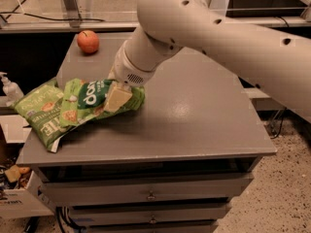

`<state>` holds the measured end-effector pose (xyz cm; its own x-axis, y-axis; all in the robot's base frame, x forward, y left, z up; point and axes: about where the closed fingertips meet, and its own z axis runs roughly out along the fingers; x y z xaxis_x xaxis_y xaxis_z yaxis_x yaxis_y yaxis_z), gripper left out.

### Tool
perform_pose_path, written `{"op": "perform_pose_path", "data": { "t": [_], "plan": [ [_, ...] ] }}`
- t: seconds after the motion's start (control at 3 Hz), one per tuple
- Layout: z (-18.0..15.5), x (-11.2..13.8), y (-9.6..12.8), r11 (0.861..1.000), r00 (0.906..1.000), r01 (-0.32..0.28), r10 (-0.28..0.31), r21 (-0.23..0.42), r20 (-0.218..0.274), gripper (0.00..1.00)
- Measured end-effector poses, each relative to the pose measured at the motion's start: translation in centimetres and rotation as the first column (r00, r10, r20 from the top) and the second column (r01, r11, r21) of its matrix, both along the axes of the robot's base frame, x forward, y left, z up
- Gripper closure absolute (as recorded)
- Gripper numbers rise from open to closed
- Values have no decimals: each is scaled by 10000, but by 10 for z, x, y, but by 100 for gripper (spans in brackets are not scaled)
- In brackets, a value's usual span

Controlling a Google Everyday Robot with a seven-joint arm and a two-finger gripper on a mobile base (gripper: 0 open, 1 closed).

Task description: Move green rice chip bag near green jalapeno chip bag

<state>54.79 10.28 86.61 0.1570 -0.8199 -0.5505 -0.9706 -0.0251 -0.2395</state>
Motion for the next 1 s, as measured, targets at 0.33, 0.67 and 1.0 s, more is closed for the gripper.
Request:
{"op": "perform_pose_path", "data": {
  "t": [0.33,0.67,1.0],
  "plan": [
    [-18,3,9,9997,9997,-66,61,-224,-221,83],
    [-16,3,9,9997,9997,-67,61,-236,-230,59],
    [-17,6,5,9994,9997,-44,36,-332,-245,36]
  ]
}}
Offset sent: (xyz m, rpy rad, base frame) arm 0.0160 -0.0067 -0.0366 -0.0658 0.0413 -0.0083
